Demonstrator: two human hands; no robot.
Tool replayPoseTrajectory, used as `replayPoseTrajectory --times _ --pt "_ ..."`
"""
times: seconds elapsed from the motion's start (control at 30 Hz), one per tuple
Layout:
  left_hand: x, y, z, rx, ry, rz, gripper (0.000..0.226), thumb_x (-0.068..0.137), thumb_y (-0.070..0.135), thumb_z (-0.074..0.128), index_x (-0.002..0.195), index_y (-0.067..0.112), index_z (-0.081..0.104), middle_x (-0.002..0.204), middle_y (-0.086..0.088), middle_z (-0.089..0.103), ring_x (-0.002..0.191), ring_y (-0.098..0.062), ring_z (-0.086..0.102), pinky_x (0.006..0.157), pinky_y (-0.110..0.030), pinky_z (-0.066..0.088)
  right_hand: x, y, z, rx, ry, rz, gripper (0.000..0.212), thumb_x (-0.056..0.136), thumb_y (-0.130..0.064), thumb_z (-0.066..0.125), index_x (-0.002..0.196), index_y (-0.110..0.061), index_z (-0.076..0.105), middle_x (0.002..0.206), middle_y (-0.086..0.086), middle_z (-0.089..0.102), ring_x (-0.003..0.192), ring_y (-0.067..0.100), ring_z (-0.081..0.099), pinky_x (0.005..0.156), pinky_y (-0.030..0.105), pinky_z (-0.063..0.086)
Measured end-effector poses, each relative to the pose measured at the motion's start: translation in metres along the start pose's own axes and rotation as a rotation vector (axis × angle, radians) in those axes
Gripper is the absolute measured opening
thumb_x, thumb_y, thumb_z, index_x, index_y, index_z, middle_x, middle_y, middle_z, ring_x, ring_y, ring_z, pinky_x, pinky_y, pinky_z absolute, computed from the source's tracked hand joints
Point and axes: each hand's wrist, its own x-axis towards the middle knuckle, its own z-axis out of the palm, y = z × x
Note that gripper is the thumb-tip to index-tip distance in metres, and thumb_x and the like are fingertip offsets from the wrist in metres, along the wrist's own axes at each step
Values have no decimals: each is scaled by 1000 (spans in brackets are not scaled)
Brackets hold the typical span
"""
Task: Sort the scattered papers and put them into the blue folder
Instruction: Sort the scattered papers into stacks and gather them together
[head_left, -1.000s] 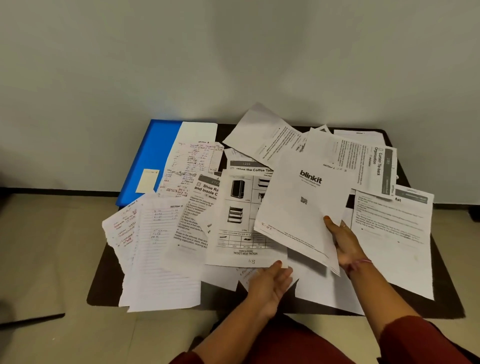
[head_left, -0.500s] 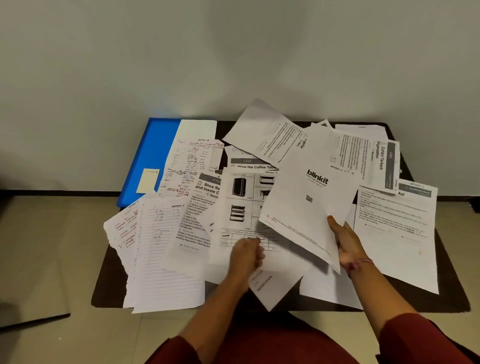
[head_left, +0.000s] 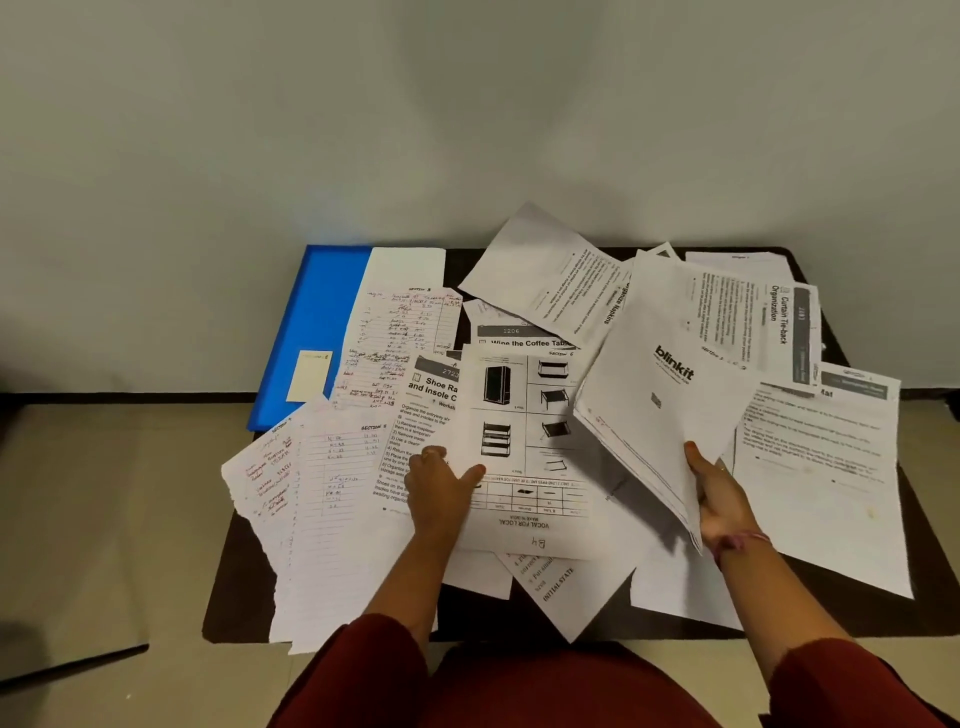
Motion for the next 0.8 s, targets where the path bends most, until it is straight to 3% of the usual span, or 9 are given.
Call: replayPoseTrajectory --times 0.1,0.23,0.33,0.43,0.53,0.67,0.8 --pt "2 3 0 36 -1 -31 73 75 39 78 130 6 45 128 -16 49 121 -35 46 98 -48 41 0 9 8 -18 -36 -6 27 90 -20 61 117 -21 62 114 6 69 98 22 68 78 49 56" --pt "4 1 1 48 10 -31 85 71 45 79 134 5 39 130 -16 49 122 -35 46 98 -49 41 -2 23 18 -27 -15 -3 42 82 -20 69 123 -20 58 121 8 65 113 27 61 94 55 48" --pt "2 3 2 95 -13 -15 94 70 48 78 138 1 32 135 -16 42 126 -33 39 99 -47 39 -3 33 22 -54 -19 6 64 64 -25 82 123 -17 59 124 10 64 114 28 61 102 52 43" --pt "-1 8 4 235 -61 12 97 69 53 77 137 1 30 134 -14 37 126 -29 37 98 -42 41 -3 42 27 -106 -35 -15 46 83 -19 69 127 -18 57 122 7 65 112 27 61 102 51 43" --pt "-5 10 7 321 -89 47 94 70 52 77 133 1 30 131 -14 35 122 -28 37 96 -39 42 -3 44 31 -199 -18 -43 28 91 -15 61 118 -20 58 118 5 65 108 26 61 102 48 43" --pt "-2 8 5 256 -101 29 73 81 23 74 133 -2 30 132 -19 37 120 -31 41 98 -39 43 -2 44 34 -281 -16 -52 36 91 -15 61 127 -18 54 116 3 64 106 25 60 96 44 46" --pt "6 3 -4 75 -140 24 66 77 25 77 124 0 38 122 -19 53 113 -34 53 93 -42 45 -1 45 37 -305 -34 -75 32 93 -13 58 124 -19 54 117 5 63 101 23 61 86 39 50"
